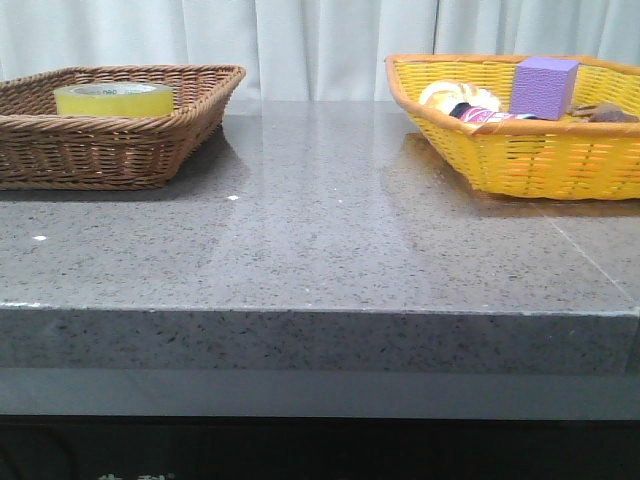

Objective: Transfer tape with both arms

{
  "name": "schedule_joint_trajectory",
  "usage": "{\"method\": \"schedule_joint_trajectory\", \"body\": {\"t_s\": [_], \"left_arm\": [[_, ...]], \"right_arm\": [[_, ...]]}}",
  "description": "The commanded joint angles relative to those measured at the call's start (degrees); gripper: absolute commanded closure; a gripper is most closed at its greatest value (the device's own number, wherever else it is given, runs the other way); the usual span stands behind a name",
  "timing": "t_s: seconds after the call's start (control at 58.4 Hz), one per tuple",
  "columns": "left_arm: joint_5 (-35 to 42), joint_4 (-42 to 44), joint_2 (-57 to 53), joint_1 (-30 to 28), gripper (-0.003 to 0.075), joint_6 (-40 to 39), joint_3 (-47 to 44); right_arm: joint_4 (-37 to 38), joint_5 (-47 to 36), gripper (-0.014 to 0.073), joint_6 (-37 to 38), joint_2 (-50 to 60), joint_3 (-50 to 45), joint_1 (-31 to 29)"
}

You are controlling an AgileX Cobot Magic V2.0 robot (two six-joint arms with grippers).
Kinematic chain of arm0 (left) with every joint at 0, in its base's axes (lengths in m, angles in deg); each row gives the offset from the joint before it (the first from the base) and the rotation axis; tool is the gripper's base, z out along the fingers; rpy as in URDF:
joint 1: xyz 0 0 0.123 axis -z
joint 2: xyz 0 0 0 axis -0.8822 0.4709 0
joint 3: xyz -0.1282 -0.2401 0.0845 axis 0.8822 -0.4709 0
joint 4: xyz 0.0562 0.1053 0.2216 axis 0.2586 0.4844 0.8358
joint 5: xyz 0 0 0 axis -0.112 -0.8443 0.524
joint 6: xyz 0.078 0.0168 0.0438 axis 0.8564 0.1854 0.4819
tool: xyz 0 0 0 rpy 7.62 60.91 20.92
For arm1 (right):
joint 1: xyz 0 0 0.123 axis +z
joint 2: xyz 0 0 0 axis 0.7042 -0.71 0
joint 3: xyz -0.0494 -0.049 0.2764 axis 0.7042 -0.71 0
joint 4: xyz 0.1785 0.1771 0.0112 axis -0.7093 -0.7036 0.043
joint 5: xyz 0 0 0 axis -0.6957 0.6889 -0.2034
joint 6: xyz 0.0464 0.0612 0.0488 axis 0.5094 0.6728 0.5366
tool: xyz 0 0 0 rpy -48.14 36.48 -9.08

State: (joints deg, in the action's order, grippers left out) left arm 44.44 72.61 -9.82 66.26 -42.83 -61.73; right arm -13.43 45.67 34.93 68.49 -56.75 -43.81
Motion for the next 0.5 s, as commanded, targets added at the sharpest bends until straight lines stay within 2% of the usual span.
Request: {"method": "schedule_joint_trajectory", "body": {"t_s": [0.0,0.12,0.479], "left_arm": [[4.80,0.00,-1.09,-0.11,0.0740,-0.68,-2.24],[4.80,0.00,-0.99,-0.11,0.0740,-0.68,-2.24],[4.65,0.00,-1.01,-0.11,0.0740,-0.68,-2.24]], "right_arm": [[-0.36,-6.41,0.0662,-0.20,1.78,-1.00,-0.45],[-0.36,-11.27,0.0662,-0.20,1.68,-4.07,-0.45],[-0.36,-12.02,0.0662,-0.20,1.68,-3.95,-0.45]]}}
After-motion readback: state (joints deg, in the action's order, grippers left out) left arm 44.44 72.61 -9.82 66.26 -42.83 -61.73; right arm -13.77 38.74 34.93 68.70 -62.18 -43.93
